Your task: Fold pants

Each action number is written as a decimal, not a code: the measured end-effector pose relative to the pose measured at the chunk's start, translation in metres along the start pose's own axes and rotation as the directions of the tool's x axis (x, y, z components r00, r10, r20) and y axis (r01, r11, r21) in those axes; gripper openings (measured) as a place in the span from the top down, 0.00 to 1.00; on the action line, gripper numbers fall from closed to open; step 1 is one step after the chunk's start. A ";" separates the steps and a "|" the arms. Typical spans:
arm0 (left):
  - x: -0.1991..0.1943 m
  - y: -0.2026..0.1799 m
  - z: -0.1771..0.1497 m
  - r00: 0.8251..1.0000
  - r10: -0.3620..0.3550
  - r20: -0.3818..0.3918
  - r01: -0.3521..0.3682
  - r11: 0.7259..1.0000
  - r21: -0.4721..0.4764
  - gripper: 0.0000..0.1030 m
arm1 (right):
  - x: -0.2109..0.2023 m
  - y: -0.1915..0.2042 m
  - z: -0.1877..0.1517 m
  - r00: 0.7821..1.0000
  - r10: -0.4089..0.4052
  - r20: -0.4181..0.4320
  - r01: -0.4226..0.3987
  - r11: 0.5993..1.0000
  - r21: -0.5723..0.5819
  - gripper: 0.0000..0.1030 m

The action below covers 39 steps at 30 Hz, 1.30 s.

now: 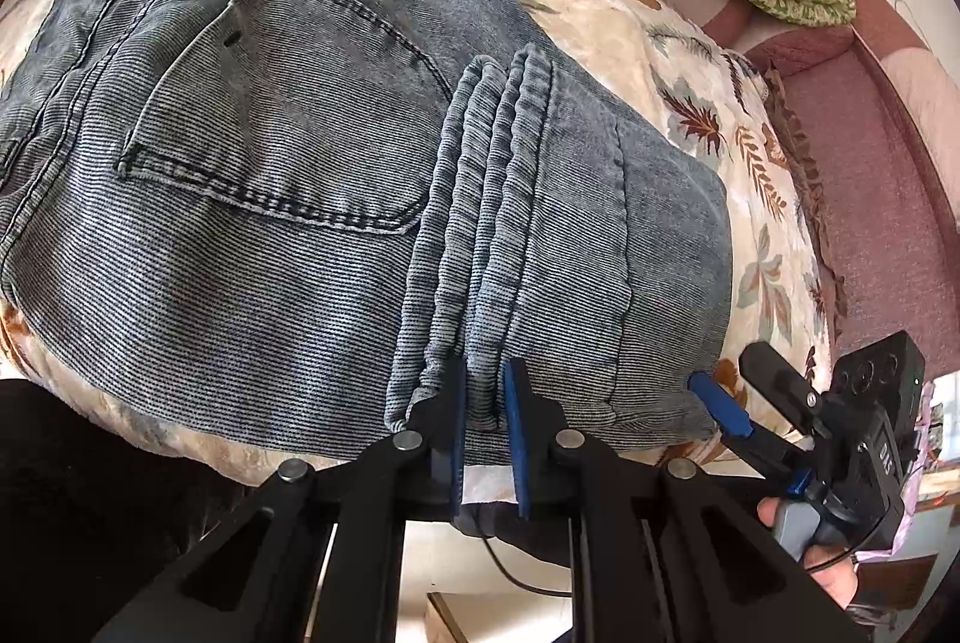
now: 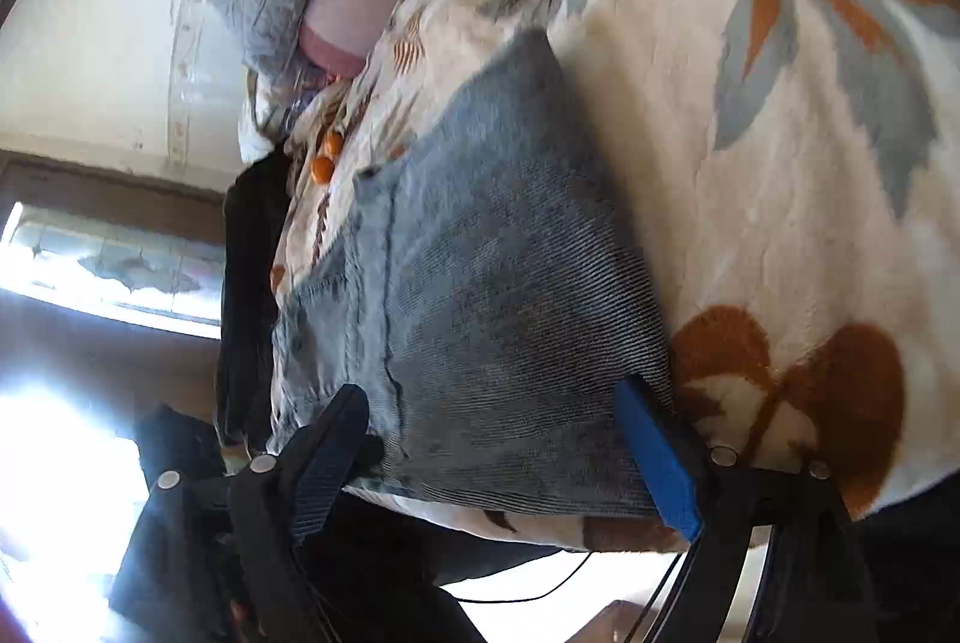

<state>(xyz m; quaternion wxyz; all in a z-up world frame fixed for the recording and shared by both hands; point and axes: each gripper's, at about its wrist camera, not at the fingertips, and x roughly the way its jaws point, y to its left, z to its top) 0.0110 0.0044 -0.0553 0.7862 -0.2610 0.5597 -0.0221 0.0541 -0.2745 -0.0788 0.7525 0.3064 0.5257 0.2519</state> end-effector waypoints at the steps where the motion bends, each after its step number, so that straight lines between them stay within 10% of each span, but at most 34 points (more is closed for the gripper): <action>1: -0.006 -0.001 0.000 1.000 -0.001 0.010 0.001 1.000 -0.001 0.86 | -0.002 0.003 0.001 1.000 -0.008 -0.009 0.008 1.000 -0.001 0.16; 6: -0.048 -0.047 -0.001 0.981 -0.080 0.176 0.052 0.985 0.162 0.87 | 0.000 -0.006 0.002 0.999 0.035 -0.017 -0.034 0.999 0.021 0.16; 11: 0.020 -0.043 0.006 0.999 0.050 -0.014 -0.047 0.987 0.154 0.87 | -0.006 -0.009 0.011 0.998 0.045 -0.053 -0.041 0.996 0.073 0.16; 18: 0.016 -0.024 0.005 1.000 0.004 0.020 -0.007 0.986 0.165 0.87 | -0.032 0.025 0.065 0.996 0.083 0.039 -0.084 0.996 0.017 0.15; 24: 0.019 -0.022 0.005 0.999 -0.035 0.024 0.031 0.986 0.165 0.87 | 0.040 -0.005 0.120 0.998 0.040 -0.049 -0.033 0.990 0.134 0.14; 39: -0.001 -0.014 0.004 0.997 -0.045 0.067 0.035 0.988 0.151 0.82 | 0.018 0.024 0.090 0.997 0.062 -0.042 -0.060 0.997 0.040 0.12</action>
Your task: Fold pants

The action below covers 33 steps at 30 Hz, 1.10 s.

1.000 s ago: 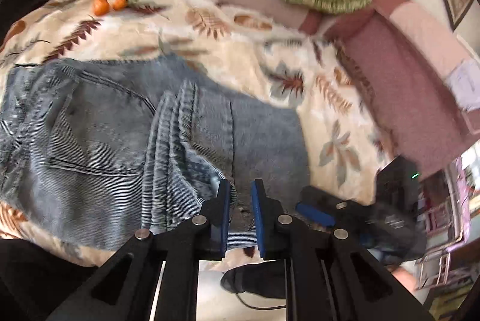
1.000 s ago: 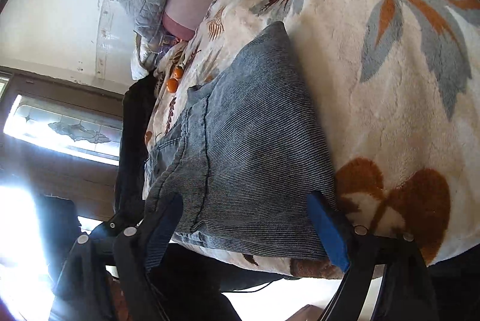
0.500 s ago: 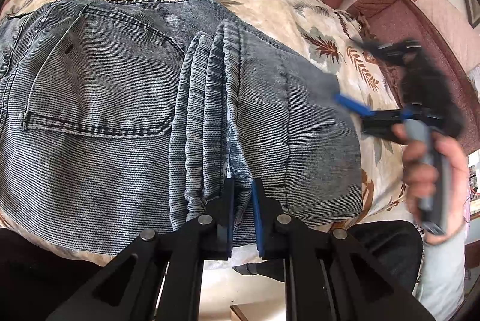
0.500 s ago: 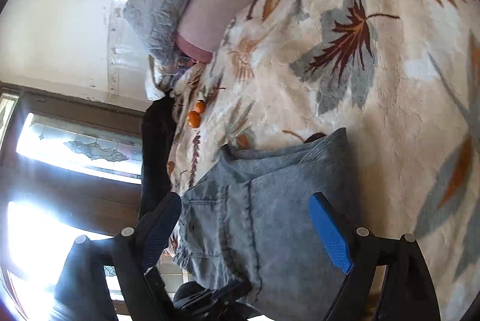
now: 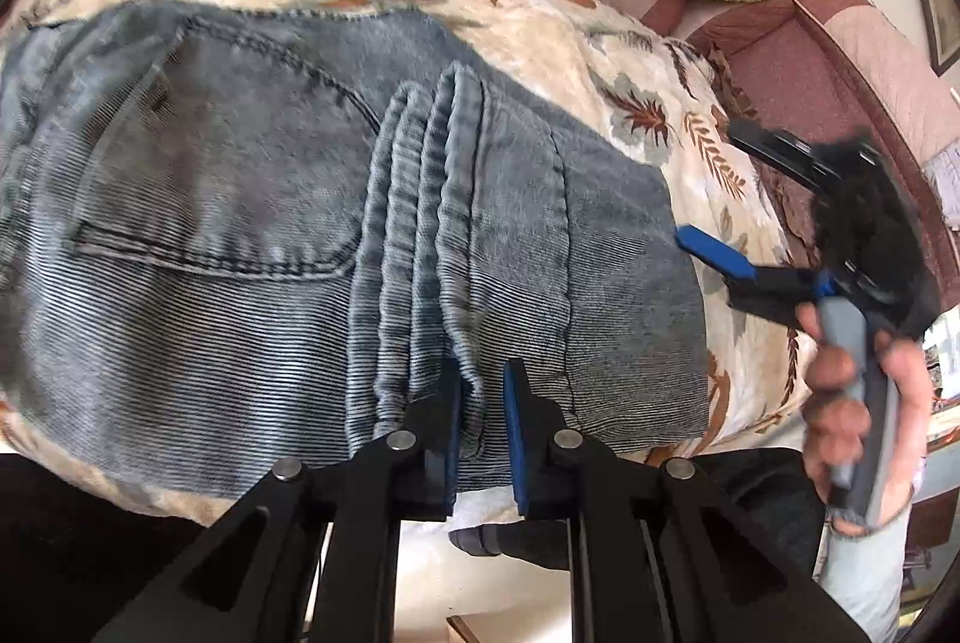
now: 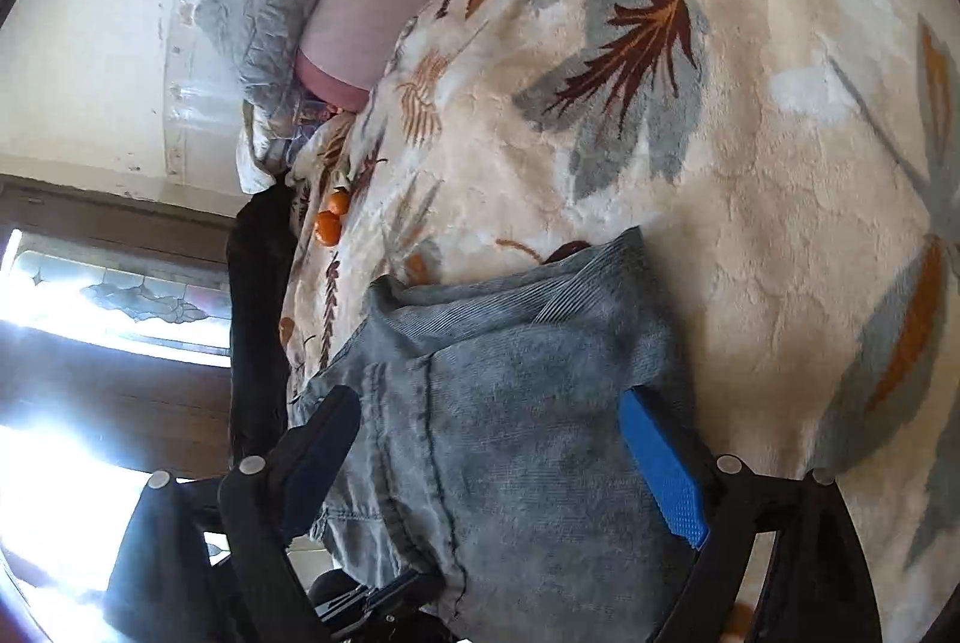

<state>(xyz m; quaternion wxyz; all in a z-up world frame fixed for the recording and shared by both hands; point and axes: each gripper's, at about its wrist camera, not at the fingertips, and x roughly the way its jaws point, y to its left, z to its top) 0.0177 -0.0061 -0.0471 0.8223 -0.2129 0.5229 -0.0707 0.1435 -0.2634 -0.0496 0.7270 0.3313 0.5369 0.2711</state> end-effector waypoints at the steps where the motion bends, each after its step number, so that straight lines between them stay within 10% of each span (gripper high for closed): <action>1: -0.008 -0.002 0.000 0.999 0.029 0.026 -0.029 1.000 0.012 0.69 | -0.006 0.005 -0.009 1.000 0.019 0.001 -0.019 1.000 -0.024 0.12; 4: -0.024 -0.002 -0.003 0.993 0.053 0.106 -0.053 0.999 0.005 0.35 | -0.004 0.005 -0.035 0.998 -0.037 -0.043 0.033 0.995 -0.090 0.07; 12: -0.037 0.016 -0.003 0.981 0.160 0.106 -0.158 0.987 -0.034 0.34 | -0.025 -0.009 -0.053 0.998 -0.003 0.064 0.009 0.995 -0.097 0.07; 20: -0.056 0.035 0.000 0.880 0.420 0.220 -0.432 0.902 0.008 0.34 | -0.026 0.005 -0.063 0.990 -0.075 0.116 0.098 0.973 -0.207 0.07; 26: -0.054 0.058 0.004 0.834 0.496 0.242 -0.511 0.859 0.000 0.34 | -0.025 0.005 -0.065 0.984 -0.107 0.141 0.134 0.969 -0.205 0.07; 33: -0.050 0.075 0.003 0.846 0.470 0.254 -0.482 0.876 -0.016 0.34 | -0.021 -0.005 -0.063 0.973 -0.171 0.154 0.196 0.967 -0.164 0.07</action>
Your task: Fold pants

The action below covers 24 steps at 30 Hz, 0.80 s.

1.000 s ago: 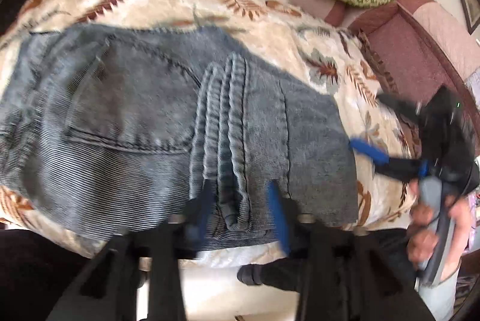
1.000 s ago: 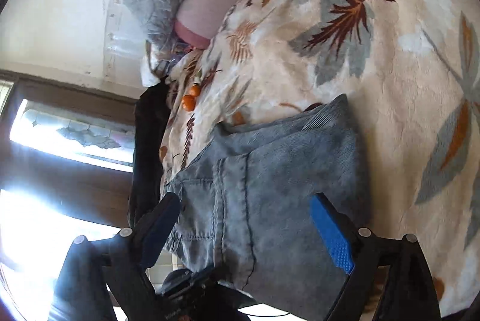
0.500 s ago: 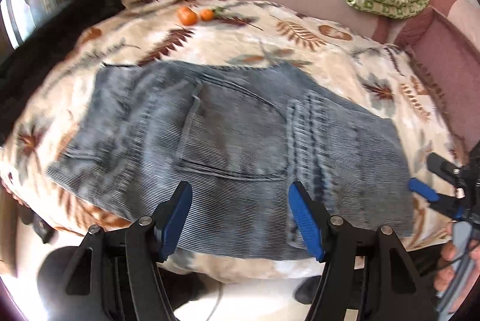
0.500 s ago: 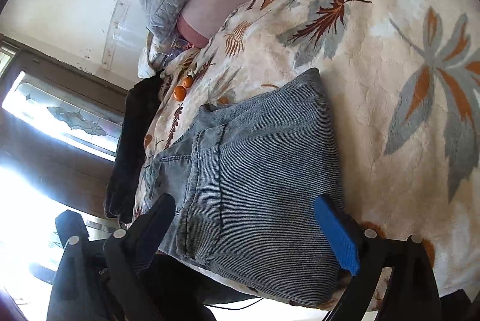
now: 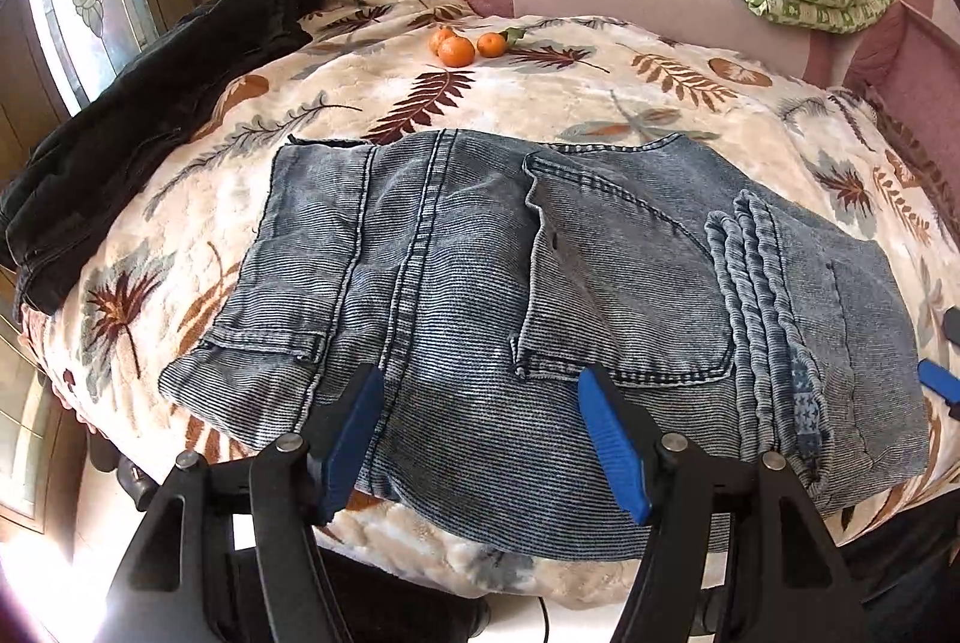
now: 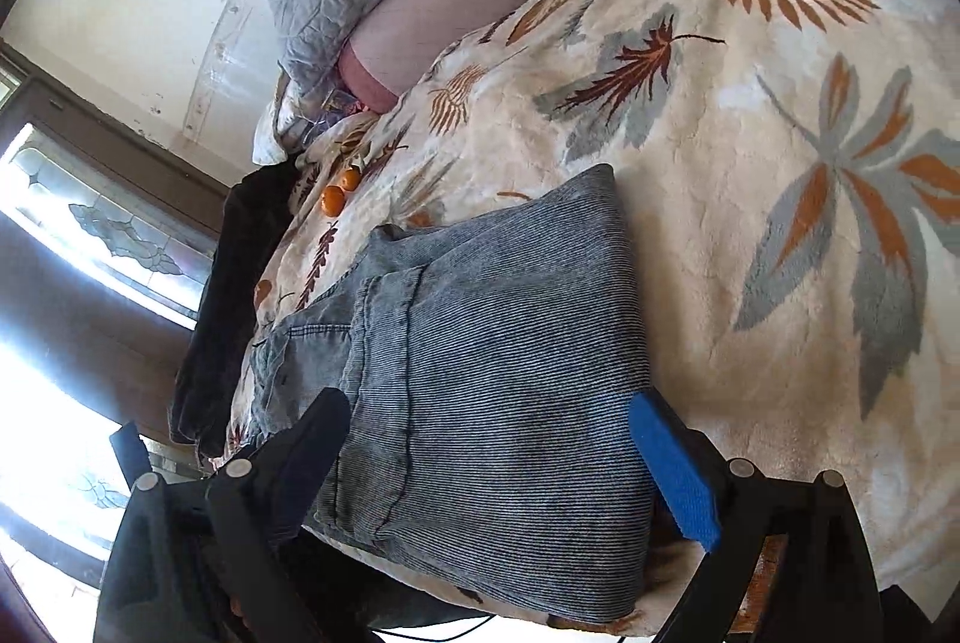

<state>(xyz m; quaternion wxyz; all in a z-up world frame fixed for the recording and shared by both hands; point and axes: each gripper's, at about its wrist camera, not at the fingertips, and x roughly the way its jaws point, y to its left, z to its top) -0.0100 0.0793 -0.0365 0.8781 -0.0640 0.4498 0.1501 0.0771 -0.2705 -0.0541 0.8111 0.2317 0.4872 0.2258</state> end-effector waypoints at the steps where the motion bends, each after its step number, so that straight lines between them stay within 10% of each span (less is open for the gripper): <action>1: 0.000 0.001 0.000 1.000 -0.019 0.006 0.019 1.000 -0.008 0.34 | 0.003 0.000 0.000 1.000 -0.019 -0.005 0.019 1.000 -0.001 0.06; 13: 0.000 0.021 0.000 0.984 -0.173 0.033 0.175 0.979 -0.103 0.31 | 0.025 0.019 -0.008 0.977 -0.207 -0.048 0.202 0.976 -0.086 0.00; 24: 0.000 0.021 -0.004 0.985 -0.171 0.032 0.174 0.980 -0.093 0.31 | 0.031 0.097 0.002 0.974 -0.226 -0.015 0.218 0.956 -0.198 0.00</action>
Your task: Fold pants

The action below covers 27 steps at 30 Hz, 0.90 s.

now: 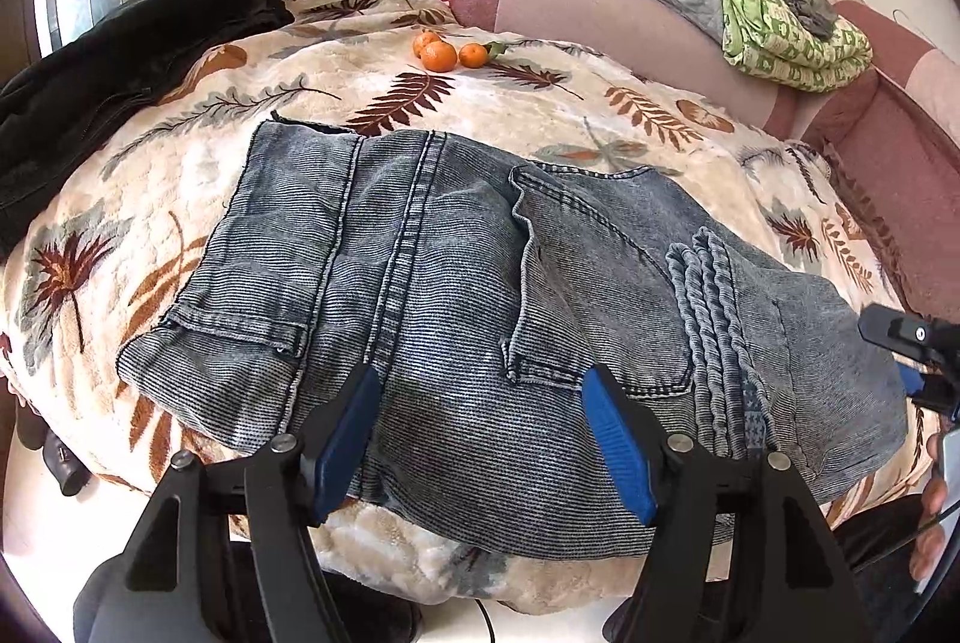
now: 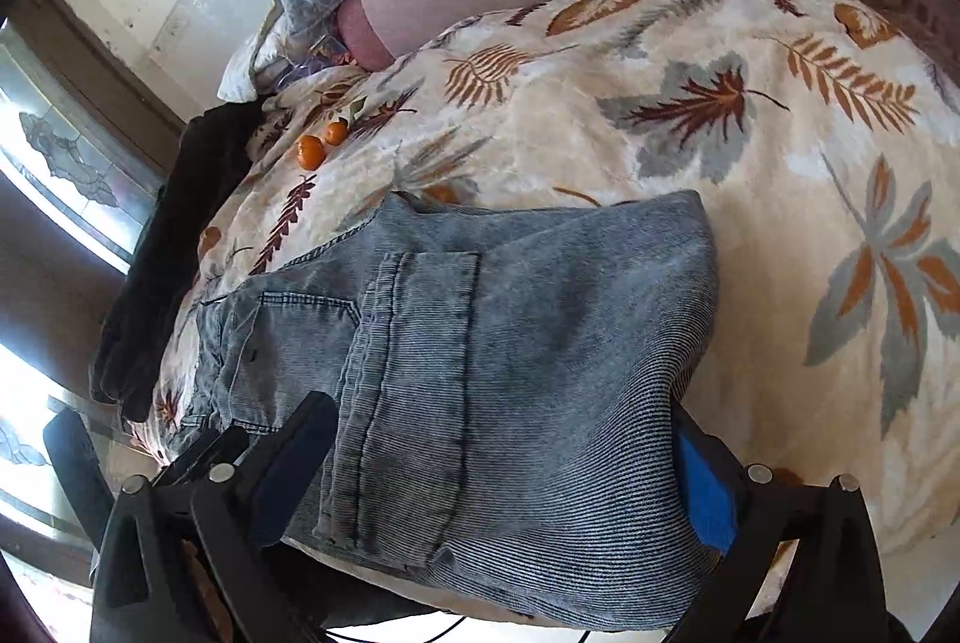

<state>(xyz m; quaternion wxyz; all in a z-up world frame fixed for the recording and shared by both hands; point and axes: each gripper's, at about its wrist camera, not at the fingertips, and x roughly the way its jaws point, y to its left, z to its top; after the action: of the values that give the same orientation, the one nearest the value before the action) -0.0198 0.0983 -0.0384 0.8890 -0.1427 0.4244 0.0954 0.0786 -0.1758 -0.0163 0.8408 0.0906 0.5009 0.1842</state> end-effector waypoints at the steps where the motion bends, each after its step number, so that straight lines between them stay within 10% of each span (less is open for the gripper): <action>1: 0.000 -0.001 0.000 1.000 0.002 0.000 -0.002 1.000 0.000 0.30 | 0.002 0.006 0.001 1.000 -0.009 -0.002 0.009 1.000 -0.016 0.00; 13: 0.001 -0.002 -0.001 1.000 0.011 -0.002 -0.011 1.000 0.007 0.30 | 0.007 -0.078 -0.023 0.986 -0.136 -0.092 0.151 0.970 0.190 0.00; 19: 0.002 -0.005 -0.001 1.000 0.016 -0.001 -0.016 1.000 0.003 0.27 | -0.043 -0.120 -0.016 0.984 -0.175 0.010 0.160 0.921 0.355 0.00; 27: 0.009 -0.019 -0.002 0.999 0.030 -0.019 -0.029 0.999 0.035 0.27 | -0.072 -0.094 -0.009 0.994 0.007 0.109 -0.039 0.954 0.296 0.00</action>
<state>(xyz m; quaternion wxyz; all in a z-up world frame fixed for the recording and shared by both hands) -0.0101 0.0806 -0.0434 0.8858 -0.1221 0.4365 0.0998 0.0608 -0.2912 0.0061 0.8409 0.2318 0.4762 0.1115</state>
